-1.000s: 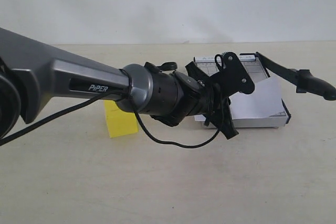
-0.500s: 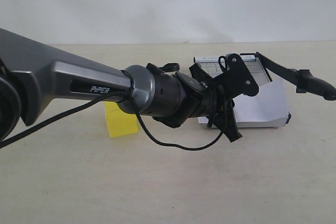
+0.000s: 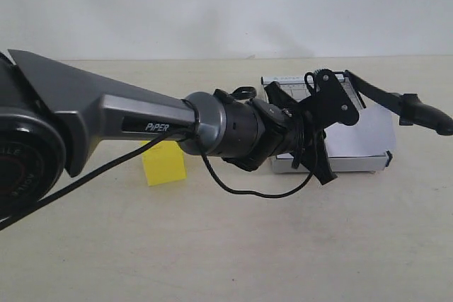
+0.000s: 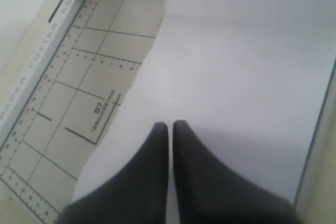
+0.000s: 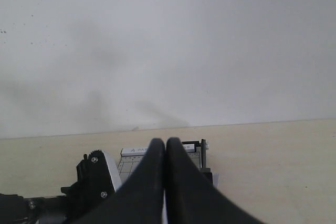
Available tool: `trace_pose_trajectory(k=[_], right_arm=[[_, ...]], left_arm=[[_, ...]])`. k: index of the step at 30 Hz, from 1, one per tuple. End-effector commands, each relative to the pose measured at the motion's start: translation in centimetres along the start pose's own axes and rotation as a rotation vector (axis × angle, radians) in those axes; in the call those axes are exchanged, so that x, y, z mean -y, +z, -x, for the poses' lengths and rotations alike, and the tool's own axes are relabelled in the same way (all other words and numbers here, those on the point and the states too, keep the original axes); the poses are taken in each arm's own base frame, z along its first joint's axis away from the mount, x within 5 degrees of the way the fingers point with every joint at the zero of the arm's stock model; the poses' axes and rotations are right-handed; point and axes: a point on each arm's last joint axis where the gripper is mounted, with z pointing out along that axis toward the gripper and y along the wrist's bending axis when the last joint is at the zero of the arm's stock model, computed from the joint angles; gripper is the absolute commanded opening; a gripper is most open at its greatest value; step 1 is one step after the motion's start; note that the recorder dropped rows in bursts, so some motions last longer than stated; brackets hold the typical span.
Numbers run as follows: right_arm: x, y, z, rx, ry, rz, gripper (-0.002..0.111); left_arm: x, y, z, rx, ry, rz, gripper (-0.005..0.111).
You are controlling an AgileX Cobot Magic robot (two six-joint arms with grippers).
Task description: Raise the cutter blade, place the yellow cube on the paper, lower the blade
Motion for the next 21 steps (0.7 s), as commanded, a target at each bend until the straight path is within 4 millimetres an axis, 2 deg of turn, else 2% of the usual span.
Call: trace_pose_trajectory(k=[1, 6, 11, 15, 21], right_arm=[[0.0, 0.0, 0.0, 0.001, -0.006, -0.002, 0.0], [0.0, 0.0, 0.0, 0.001, -0.006, -0.002, 0.0], [0.0, 0.0, 0.0, 0.001, -0.006, -0.002, 0.0], [0.0, 0.0, 0.0, 0.001, -0.006, -0.002, 0.0], [0.0, 0.0, 0.0, 0.001, -0.006, -0.002, 0.0]], left_arm=[[1.7, 1.1, -1.6, -0.03, -0.019, -0.053, 0.004], [0.8, 1.4, -1.1, 0.01, -0.031, -0.04, 0.004], [1.1, 2.5, -1.1, 0.012, -0.048, -0.038, 0.004], [0.3, 2.7, -0.5, 0.034, -0.066, -0.016, 0.004], [0.5, 3.2, -0.7, 0.032, -0.08, -0.016, 0.004]])
